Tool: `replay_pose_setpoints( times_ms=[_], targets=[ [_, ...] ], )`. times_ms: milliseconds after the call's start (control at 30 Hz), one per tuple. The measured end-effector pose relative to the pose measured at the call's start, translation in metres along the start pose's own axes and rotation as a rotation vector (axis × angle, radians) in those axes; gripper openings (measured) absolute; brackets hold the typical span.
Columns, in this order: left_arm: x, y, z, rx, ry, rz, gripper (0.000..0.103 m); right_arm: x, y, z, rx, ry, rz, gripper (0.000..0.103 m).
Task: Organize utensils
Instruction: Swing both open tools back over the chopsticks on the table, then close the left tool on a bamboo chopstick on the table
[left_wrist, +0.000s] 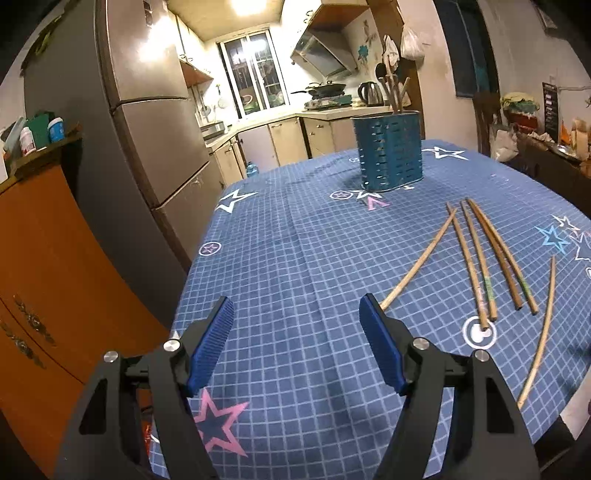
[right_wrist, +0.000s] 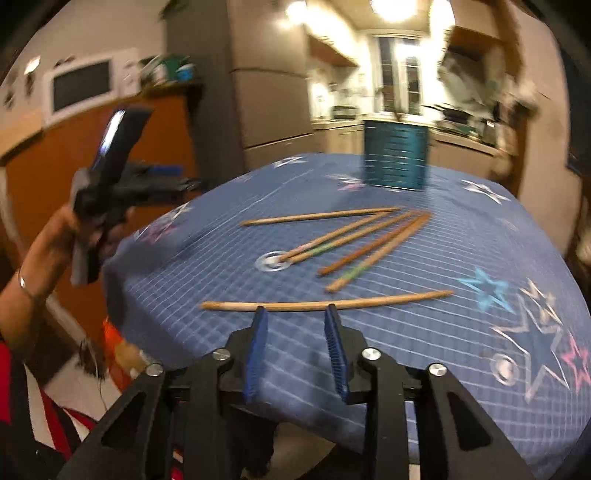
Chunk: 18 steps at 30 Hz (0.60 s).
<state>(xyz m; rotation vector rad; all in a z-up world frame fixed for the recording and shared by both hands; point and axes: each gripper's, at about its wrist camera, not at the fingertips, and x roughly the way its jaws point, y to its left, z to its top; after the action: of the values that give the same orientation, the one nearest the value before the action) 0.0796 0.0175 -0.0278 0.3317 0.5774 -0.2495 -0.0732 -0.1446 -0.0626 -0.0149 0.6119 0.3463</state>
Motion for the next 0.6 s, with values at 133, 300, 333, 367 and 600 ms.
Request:
replay_pose_setpoints(
  times_ms=[133, 300, 333, 367, 600],
  targets=[
    [0.000, -0.004, -0.013, 0.004, 0.027, -0.004, 0.068, 0.013, 0.014, 0.011, -0.037, 0.019, 0.036, 0.032],
    [-0.006, 0.006, -0.017, 0.018, 0.035, -0.011, 0.068, 0.016, 0.027, 0.015, -0.076, 0.028, 0.033, 0.033],
    [-0.005, 0.008, -0.016, 0.026, 0.038, -0.028, 0.068, 0.017, 0.030, 0.014, -0.078, 0.030, 0.029, 0.033],
    [-0.003, 0.010, -0.014, 0.044, 0.044, -0.073, 0.068, 0.017, 0.031, 0.013, -0.077, 0.031, 0.029, 0.033],
    [0.046, 0.003, -0.005, 0.218, 0.124, -0.392, 0.063, 0.005, 0.039, 0.005, -0.019, 0.015, -0.002, 0.033]
  ],
)
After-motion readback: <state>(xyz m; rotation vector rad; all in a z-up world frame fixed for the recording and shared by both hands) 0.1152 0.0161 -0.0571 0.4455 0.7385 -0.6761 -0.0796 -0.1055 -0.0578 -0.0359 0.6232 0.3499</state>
